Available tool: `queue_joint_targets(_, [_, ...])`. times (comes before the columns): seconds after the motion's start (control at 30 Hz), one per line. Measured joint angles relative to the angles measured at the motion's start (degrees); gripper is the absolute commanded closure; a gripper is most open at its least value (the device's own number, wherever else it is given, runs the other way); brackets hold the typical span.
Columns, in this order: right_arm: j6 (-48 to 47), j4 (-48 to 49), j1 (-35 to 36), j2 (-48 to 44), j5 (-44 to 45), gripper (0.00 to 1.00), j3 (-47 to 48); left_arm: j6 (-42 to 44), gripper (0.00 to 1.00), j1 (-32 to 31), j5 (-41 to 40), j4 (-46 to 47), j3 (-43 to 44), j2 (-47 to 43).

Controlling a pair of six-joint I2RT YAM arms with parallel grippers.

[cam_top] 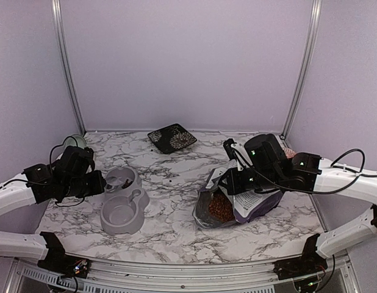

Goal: Serve the pet food
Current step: Place the pet food in the pet food bowl.

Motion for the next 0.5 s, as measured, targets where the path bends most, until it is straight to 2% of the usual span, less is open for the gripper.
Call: queue_joint_targets(0.5, [-0.02, 0.07, 0.00, 0.00, -0.02, 1.00, -0.02, 2.86, 1.00, 0.04, -2.12, -5.57, 6.69, 4.76])
